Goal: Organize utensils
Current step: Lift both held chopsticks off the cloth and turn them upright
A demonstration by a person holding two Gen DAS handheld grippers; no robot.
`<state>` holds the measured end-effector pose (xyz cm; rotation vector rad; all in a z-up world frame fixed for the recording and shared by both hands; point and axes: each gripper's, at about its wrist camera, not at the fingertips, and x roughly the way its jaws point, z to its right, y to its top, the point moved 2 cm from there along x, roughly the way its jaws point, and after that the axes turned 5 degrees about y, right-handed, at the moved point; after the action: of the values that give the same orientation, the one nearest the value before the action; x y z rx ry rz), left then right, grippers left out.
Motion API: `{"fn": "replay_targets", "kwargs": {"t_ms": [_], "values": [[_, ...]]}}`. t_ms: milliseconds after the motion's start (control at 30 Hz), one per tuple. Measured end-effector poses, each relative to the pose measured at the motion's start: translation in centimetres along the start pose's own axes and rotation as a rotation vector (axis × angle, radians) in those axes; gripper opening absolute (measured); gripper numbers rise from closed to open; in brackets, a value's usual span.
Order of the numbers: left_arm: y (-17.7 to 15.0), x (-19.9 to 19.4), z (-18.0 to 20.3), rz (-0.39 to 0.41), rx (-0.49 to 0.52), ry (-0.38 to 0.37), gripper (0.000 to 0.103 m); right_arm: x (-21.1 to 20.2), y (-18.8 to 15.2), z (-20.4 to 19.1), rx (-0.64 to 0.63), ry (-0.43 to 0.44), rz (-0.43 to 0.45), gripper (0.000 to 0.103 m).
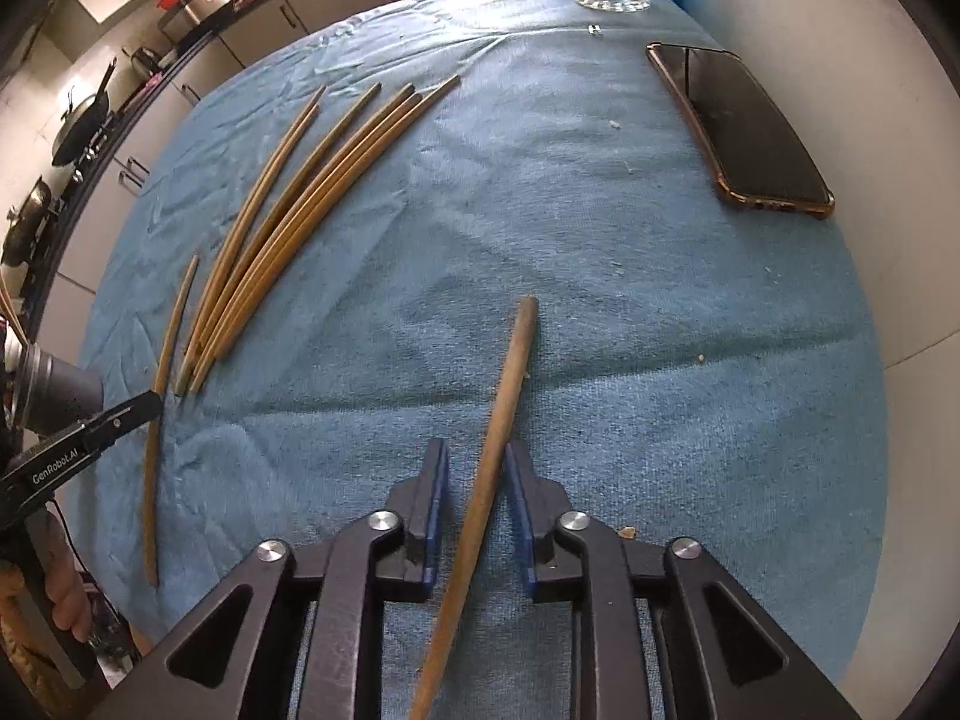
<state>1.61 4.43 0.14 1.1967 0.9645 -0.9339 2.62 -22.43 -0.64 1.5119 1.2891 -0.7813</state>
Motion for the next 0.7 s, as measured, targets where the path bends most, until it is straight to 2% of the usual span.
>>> {"fn": "replay_targets", "kwargs": {"t_ms": [67, 167, 433, 567, 600, 633, 667, 700], "values": [[0.3, 0.2, 0.2, -0.007, 0.01, 0.021, 0.019, 0.3, 0.3, -0.4, -0.021, -0.018, -0.013, 0.029], [0.7, 0.5, 0.4, -0.019, 0.024, 0.031, 0.024, 0.6, 0.5, -1.0, -0.058, -0.053, -0.032, 0.029], [2.1, 1.1, 0.9, -0.018, 0.014, 0.032, 0.026, 1.5, 1.9, -1.7, -0.102, -0.117, -0.092, 0.029], [2.3, 1.2, 1.2, 0.008, 0.045, 0.043, 0.026, 2.2, 2.9, -2.0, -0.122, -0.146, -0.099, 0.029], [2.3, 1.2, 1.4, 0.015, 0.059, 0.05, 0.026, 2.3, 3.1, -2.2, -0.133, -0.156, -0.094, 0.025], [2.2, 1.2, 1.5, 0.025, 0.073, 0.056, 0.02, 2.4, 3.3, -2.5, -0.144, -0.161, -0.086, 0.02], [2.2, 1.3, 1.5, 0.032, 0.079, 0.057, 0.007, 2.5, 3.3, -2.8, -0.156, -0.161, -0.074, 0.013], [2.1, 1.3, 1.4, 0.034, 0.079, 0.049, 0.007, 2.5, 3.3, -3.0, -0.165, -0.162, -0.065, 0.01]]}}
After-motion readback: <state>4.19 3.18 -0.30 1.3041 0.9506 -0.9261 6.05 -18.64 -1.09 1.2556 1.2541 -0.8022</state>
